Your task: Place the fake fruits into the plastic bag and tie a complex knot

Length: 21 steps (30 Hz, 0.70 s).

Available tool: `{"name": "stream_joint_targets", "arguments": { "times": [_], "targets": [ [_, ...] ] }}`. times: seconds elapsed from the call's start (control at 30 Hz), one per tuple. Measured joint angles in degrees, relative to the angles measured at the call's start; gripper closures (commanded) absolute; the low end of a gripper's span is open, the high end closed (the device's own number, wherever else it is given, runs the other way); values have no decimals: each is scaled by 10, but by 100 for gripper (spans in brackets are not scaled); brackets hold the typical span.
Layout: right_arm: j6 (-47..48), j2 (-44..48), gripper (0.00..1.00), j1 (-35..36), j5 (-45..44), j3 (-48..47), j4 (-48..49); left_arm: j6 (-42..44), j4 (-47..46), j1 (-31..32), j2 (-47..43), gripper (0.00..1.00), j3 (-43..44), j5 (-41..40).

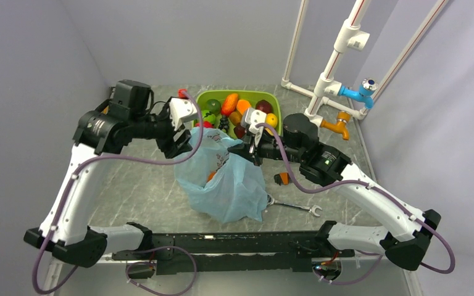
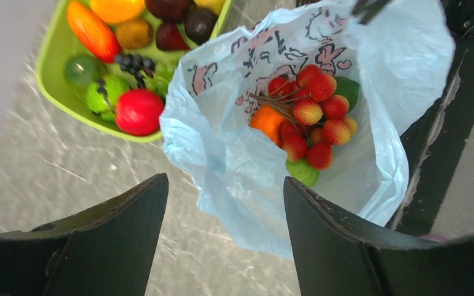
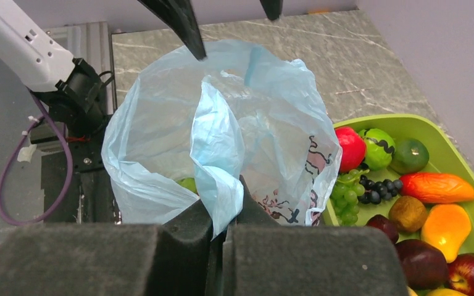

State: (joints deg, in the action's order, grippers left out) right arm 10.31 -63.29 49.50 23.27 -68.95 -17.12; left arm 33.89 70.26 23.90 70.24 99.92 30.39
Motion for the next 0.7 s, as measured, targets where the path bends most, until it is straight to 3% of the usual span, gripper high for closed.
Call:
{"name": "stream_joint_targets", "arguments": {
  "times": [0.07, 0.1, 0.2, 0.23, 0.37, 0.47, 0.57, 0.7],
  "targets": [
    [2, 0, 100, 0, 3, -2, -1, -29, -1, 0, 19, 36, -10, -12],
    [4, 0, 100, 0, 4, -3, -1, -45, -3, 0, 28, 46, -13, -18],
    [8, 0, 100, 0, 8, -4, -3, -96, -12, -2, 53, 90, -19, -20],
    [10, 0, 100, 0, 8, -4, -3, -111, -14, -5, 60, 99, -19, -10],
    [23, -3, 100, -1, 0, -10, -5, -199, -38, -78, 69, 100, -21, 174],
    [31, -18, 100, -13, -6, -37, -8, -426, -254, -171, 0, 100, -120, 310],
    [35, -36, 100, -35, -7, -57, -7, -611, -426, -216, -95, 100, -215, 372],
    [37, -61, 100, -45, 7, -58, -3, -732, -569, -221, -187, 100, -298, 414]
  ]
}}
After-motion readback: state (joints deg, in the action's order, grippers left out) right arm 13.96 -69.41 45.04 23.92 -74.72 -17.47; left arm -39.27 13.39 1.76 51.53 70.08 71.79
